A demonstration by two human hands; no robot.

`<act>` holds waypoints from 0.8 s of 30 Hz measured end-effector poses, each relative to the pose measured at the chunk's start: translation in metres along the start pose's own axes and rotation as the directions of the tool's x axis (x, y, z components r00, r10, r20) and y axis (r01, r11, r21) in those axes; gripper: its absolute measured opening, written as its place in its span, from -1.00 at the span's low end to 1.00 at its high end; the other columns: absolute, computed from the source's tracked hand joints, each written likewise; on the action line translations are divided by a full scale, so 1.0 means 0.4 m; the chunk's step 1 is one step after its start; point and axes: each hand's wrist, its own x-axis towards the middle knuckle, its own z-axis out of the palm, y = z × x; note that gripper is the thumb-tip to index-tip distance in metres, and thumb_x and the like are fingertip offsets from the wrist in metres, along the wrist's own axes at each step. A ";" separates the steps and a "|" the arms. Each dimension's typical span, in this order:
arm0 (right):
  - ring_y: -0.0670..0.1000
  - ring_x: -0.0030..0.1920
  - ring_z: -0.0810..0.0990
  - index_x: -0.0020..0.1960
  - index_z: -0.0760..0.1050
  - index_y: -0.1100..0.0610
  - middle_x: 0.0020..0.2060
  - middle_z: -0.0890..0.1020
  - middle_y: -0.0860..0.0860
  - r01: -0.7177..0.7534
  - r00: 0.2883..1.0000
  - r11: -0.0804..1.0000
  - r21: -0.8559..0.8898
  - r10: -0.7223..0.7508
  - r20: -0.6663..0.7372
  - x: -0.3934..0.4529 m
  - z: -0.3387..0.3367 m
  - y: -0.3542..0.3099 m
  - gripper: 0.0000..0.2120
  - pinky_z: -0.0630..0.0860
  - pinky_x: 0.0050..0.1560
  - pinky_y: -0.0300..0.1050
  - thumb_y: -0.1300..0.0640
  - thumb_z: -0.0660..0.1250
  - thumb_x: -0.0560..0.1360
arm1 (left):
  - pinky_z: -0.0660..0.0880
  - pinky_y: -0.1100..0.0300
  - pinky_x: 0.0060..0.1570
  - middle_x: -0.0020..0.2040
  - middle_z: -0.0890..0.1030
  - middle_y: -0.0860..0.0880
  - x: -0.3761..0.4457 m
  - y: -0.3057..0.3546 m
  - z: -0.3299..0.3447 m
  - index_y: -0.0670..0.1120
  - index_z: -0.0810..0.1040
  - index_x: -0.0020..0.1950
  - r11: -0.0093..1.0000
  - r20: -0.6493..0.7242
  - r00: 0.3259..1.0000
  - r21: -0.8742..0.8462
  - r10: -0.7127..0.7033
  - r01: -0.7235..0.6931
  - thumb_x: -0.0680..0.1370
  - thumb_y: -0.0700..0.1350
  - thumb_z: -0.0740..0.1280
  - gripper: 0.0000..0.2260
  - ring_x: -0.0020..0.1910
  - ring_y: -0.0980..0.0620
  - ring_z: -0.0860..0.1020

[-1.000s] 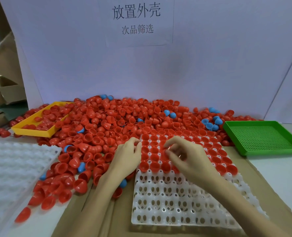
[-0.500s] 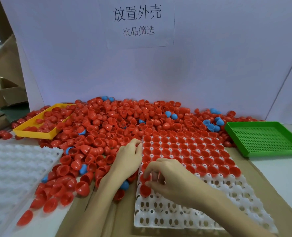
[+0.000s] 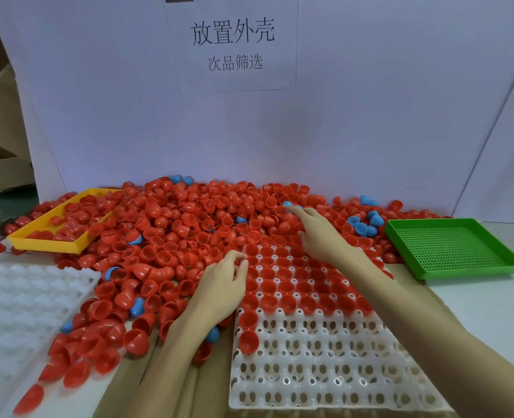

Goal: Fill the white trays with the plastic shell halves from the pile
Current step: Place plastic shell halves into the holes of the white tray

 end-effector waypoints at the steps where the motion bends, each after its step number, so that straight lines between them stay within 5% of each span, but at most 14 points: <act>1: 0.18 0.34 0.52 0.66 0.17 -0.05 0.41 0.46 0.13 -0.013 1.000 0.997 -0.070 0.014 0.005 0.011 0.011 0.009 -0.27 0.56 0.23 0.02 0.42 0.24 0.60 | 0.58 0.13 -0.15 -0.12 0.72 -0.11 0.000 -0.001 0.000 0.01 0.52 0.36 1.000 0.000 1.000 -0.001 0.001 -0.001 0.75 -0.01 0.19 -0.77 -0.20 -0.06 0.66; 3: 0.19 0.23 0.57 0.64 0.22 0.02 0.26 0.58 0.13 -0.071 0.996 0.978 -0.196 0.060 -0.061 0.029 0.031 0.023 -0.31 0.55 0.20 0.07 0.39 0.28 0.59 | 0.59 0.14 -0.13 -0.11 0.72 -0.09 0.000 -0.003 -0.002 0.02 0.52 0.36 1.000 0.001 1.000 -0.003 -0.001 0.001 0.75 0.00 0.19 -0.77 -0.17 -0.04 0.67; 14: 0.19 0.18 0.66 0.32 0.54 0.22 0.16 0.70 0.16 -0.124 0.958 0.992 -0.024 0.114 -0.263 0.027 0.018 0.051 -0.70 0.61 0.19 0.11 0.27 0.40 0.59 | 0.64 0.05 -0.02 -0.08 0.73 -0.04 -0.002 0.003 -0.018 0.03 0.50 0.39 1.000 0.031 1.000 0.006 0.000 0.000 0.74 0.03 0.19 -0.75 -0.12 0.01 0.70; 19: 0.09 0.21 0.66 0.35 0.55 0.22 0.19 0.69 0.11 -0.042 0.946 0.989 0.140 0.084 -0.314 -0.034 -0.024 0.037 -0.66 0.59 0.28 0.00 0.26 0.43 0.60 | 0.63 0.12 -0.02 -0.11 0.68 0.07 -0.004 0.004 -0.025 0.00 0.54 0.32 0.998 -0.008 1.000 0.068 0.017 -0.017 0.73 0.02 0.22 -0.78 -0.13 0.06 0.67; 24: -0.13 0.08 0.69 0.33 0.55 0.11 0.09 0.71 -0.04 0.115 0.951 0.936 0.334 -0.007 -0.308 -0.152 -0.060 -0.014 -0.61 0.63 0.17 -0.23 0.25 0.51 0.53 | 0.49 0.18 0.16 0.10 0.56 0.10 -0.007 0.008 -0.021 -0.02 0.59 0.27 0.934 -0.110 0.970 0.313 0.215 -0.172 0.72 0.01 0.26 -0.79 0.13 0.11 0.50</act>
